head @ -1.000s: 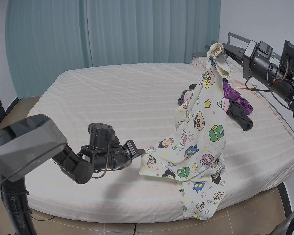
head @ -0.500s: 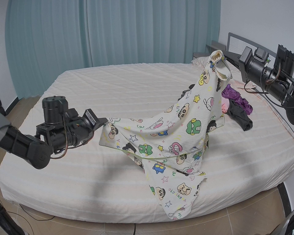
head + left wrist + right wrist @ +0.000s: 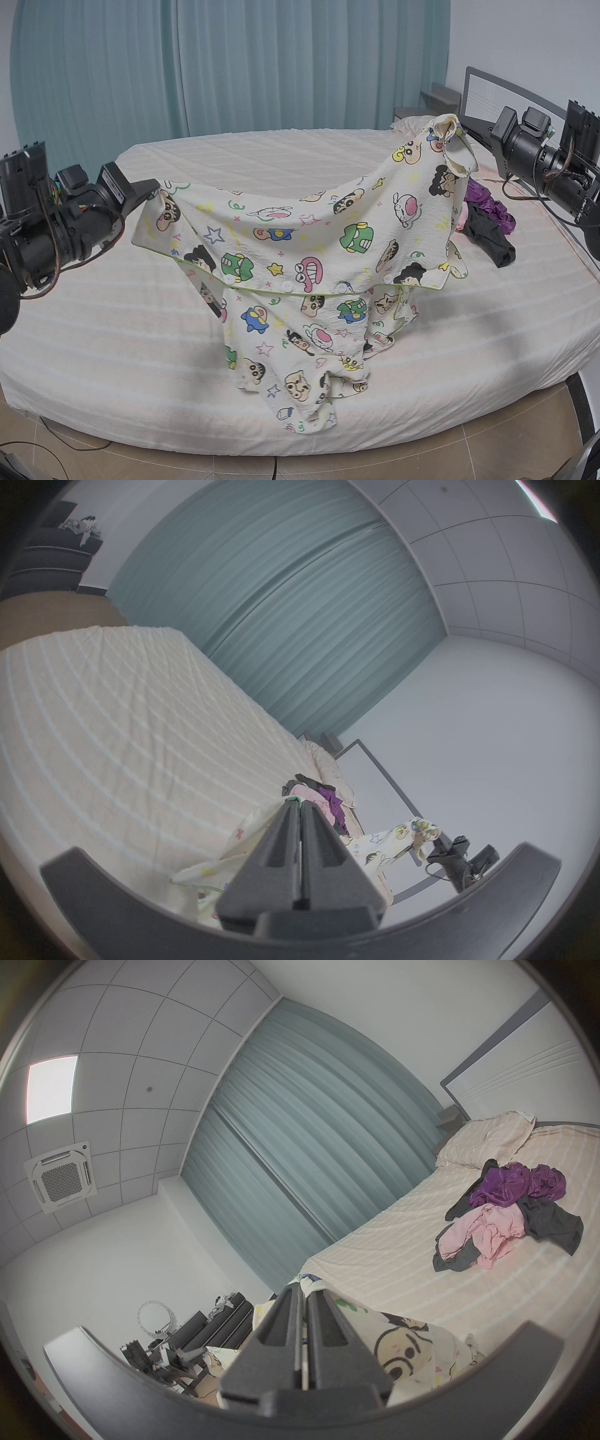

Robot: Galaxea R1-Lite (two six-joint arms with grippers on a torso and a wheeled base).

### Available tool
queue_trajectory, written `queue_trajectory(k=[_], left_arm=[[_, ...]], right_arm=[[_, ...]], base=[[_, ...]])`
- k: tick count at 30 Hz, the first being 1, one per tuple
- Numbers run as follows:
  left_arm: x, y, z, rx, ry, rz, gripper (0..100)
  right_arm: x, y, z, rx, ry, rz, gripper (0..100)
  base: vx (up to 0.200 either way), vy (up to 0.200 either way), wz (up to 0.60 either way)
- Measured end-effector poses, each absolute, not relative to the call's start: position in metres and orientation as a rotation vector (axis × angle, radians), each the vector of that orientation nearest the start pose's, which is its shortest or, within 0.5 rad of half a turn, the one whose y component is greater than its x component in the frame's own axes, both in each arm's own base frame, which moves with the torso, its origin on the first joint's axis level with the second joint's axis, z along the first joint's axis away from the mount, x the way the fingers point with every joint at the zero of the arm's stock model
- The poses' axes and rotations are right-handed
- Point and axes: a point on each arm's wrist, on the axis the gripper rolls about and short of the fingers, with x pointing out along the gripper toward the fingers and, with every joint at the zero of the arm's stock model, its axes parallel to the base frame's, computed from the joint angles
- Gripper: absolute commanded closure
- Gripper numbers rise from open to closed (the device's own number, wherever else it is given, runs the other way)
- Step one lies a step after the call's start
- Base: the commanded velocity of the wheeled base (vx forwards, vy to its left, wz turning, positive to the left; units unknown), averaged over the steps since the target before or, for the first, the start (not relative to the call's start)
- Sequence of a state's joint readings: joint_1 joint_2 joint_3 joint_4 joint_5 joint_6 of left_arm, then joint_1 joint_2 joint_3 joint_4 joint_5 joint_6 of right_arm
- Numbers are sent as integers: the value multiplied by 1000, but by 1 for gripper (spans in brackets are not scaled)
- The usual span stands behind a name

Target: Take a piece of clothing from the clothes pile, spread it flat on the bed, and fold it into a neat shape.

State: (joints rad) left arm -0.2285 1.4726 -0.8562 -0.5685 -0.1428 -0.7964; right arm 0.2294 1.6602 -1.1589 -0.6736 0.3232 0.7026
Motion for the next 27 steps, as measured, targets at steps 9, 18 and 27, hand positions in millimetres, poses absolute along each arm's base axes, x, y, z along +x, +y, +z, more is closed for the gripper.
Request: queue_trajectory(k=[9,18,27], left_arm=[[232,-55,280,-783,164,-327,100],[253,-59,256,-777,247,-256,100],[281,-66,223,-762,367,-152,100]], right_arm=[[304,78,294,672,37,583,100],[303,78,278,676,93,566,100],[299,78,257,681,165,543,100]], base=[[0,0,0],[0,0,0],[0,0,0]])
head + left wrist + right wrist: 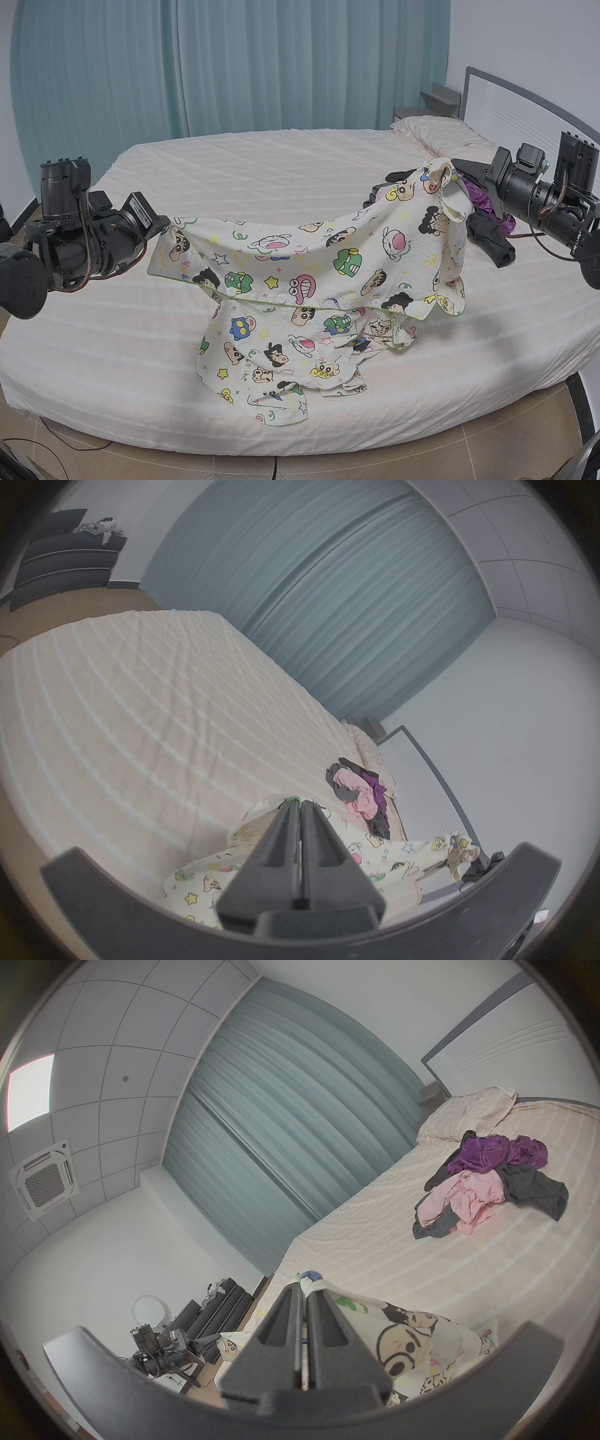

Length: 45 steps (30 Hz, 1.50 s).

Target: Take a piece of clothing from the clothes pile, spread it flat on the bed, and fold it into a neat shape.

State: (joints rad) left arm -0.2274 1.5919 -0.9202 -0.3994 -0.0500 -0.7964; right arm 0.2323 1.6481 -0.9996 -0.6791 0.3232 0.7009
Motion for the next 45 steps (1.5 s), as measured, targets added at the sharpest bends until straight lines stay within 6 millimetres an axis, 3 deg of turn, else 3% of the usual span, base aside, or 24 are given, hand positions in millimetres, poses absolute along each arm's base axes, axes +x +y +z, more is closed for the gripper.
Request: queue_trajectory(k=[10,27,36,45], left_arm=[[303,-76,219,-806,365,-96,100],[322,-84,215,-817,369,-94,100],[347,-89,206,-818,378,-79,100],[381,-95,176,-826,422,-26,100]], right_arm=[[308,79,252,682,170,537,100],[322,82,251,679,164,538,100],[346,85,242,682,171,514,100],[378,93,212,686,219,447,100]], base=[[0,0,0],[200,0,0],[156,0,0],[0,0,0]])
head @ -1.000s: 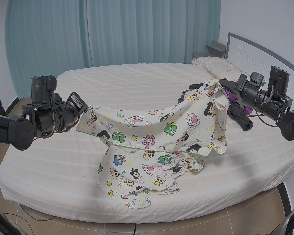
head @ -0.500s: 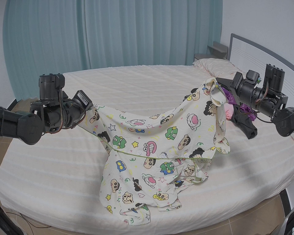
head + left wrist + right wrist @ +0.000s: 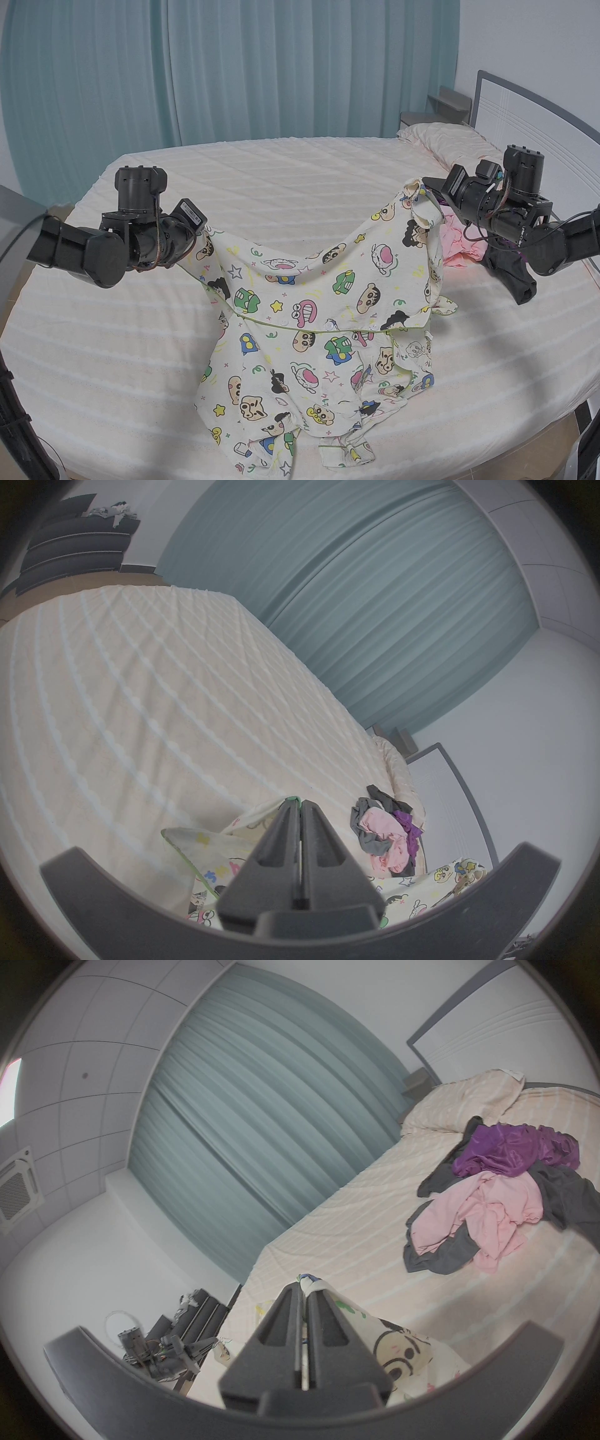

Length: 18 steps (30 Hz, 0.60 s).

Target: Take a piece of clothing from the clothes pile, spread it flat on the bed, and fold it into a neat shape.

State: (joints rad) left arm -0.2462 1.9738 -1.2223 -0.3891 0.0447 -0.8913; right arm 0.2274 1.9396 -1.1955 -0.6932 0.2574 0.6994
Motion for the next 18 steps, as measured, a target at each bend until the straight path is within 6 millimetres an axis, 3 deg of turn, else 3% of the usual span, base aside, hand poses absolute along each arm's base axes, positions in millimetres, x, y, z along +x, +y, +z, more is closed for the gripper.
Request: queue_trajectory(k=[5,6,18], left_arm=[[401,-98,156,-814,431,24,100],[405,-99,153,-813,428,35,0],[464,-96,134,-809,290,170,0]], right_arm=[[398,97,197,690,216,379,100],[402,98,194,691,218,372,0],[446,109,166,730,168,245,0]], base=[[0,0,0],[0,0,0],[0,0,0]])
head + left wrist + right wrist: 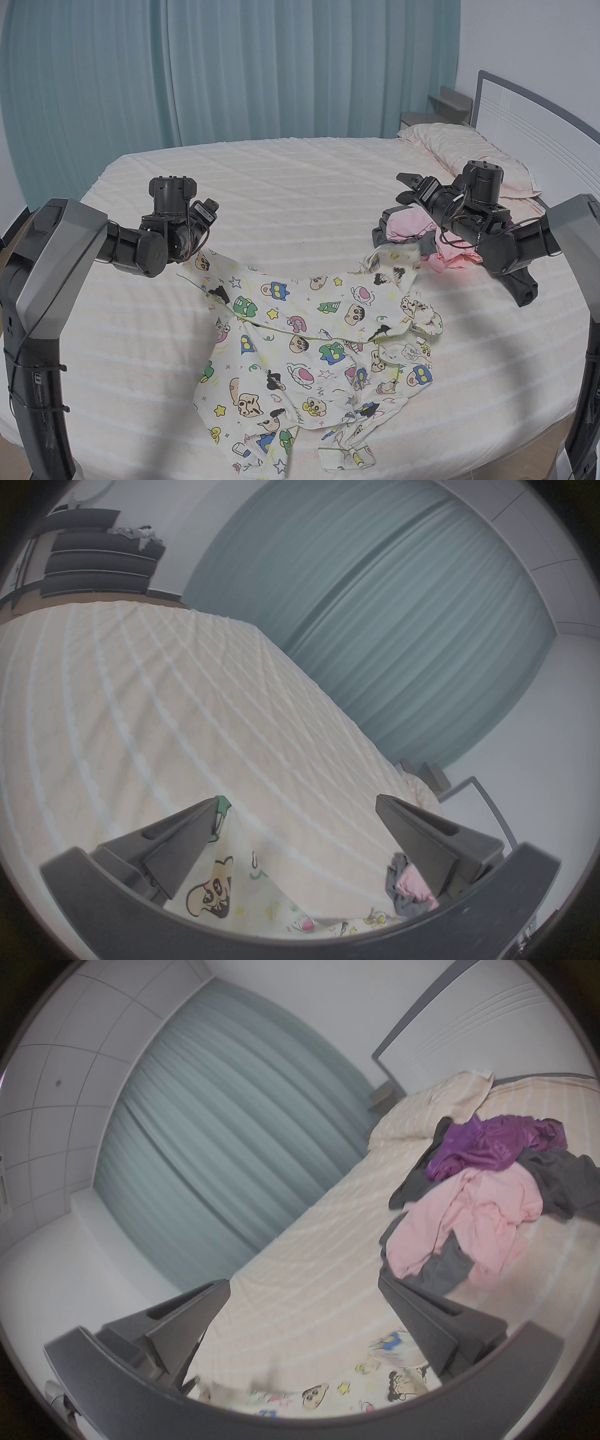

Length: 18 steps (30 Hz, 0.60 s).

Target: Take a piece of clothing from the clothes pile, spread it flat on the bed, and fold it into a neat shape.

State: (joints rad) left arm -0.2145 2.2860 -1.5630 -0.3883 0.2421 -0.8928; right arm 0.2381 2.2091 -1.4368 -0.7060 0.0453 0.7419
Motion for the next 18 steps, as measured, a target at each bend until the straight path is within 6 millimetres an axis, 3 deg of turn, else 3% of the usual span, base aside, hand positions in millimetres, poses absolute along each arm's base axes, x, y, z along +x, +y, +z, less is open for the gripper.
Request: queue_trajectory(k=[5,9,14,18], left_arm=[[482,-83,123,-804,257,244,0],[490,-70,114,-793,267,281,0],[493,-57,110,-777,303,292,0],[496,-43,118,-780,319,291,0]], right_arm=[[469,110,156,756,78,123,0],[475,108,143,755,93,107,0],[464,98,120,734,217,112,0],[444,86,105,707,324,121,0]], base=[[0,0,0],[0,0,0],[0,0,0],[0,0,0]])
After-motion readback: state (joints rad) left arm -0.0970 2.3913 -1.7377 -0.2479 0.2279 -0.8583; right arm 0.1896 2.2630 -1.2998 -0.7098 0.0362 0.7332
